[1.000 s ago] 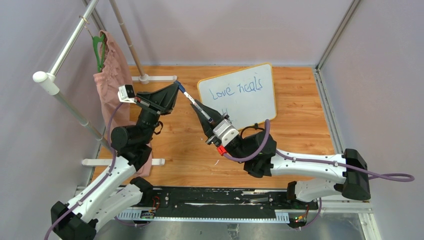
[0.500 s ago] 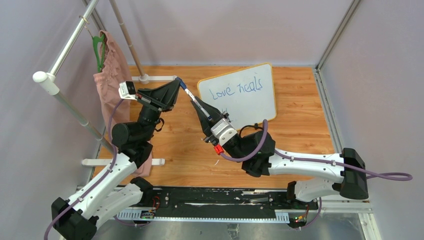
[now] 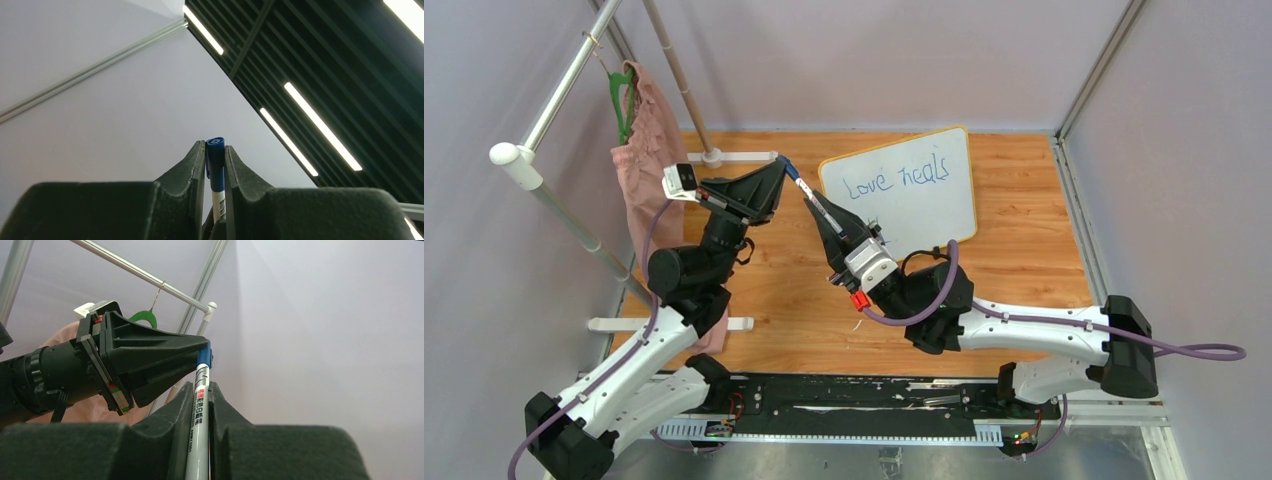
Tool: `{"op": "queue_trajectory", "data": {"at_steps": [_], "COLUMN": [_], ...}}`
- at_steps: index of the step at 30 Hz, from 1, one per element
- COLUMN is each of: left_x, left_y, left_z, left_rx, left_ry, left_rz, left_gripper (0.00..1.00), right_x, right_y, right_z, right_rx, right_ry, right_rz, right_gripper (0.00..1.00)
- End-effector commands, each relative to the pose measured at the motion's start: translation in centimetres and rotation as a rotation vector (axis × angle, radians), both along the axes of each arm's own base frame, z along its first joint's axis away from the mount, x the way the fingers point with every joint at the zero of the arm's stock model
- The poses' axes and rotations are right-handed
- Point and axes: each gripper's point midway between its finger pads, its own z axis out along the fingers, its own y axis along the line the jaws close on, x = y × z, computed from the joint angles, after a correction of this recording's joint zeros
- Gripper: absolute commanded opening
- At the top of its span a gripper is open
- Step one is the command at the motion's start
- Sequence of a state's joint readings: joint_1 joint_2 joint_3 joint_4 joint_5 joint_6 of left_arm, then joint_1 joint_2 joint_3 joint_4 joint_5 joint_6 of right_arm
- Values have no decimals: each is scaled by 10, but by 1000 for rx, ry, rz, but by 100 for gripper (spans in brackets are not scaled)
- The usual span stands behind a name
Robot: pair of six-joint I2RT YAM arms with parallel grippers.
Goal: Write a sentence on the whiteboard
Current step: Close the whiteboard marker at the center of the board.
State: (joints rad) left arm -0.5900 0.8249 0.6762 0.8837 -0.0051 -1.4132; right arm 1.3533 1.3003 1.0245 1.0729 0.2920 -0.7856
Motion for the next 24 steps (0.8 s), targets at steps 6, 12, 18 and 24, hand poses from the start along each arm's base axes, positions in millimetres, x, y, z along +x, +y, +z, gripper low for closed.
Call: {"op": "queue_trajectory", "data": {"at_steps": [6, 12, 18, 24], "left_x": [-15, -17, -17, -18], "left_y": [-18, -17, -13, -7], "left_z": [-4, 0, 2, 5], "left_rx": [94, 96, 99, 102], "left_ry": [-40, -54, -56, -60], "left_rz": [-52, -48, -26, 10], "left_gripper": [21, 27, 39, 46], "right_x": [-19, -20, -19, -19], "right_y": [1, -1, -1, -3], "right_z": [9, 9, 8, 8], "right_rx": [21, 21, 18, 19], "right_ry": [-22, -21, -18, -17], "right_rz": [90, 89, 86, 84], "right_gripper": [0, 0, 0, 0]}}
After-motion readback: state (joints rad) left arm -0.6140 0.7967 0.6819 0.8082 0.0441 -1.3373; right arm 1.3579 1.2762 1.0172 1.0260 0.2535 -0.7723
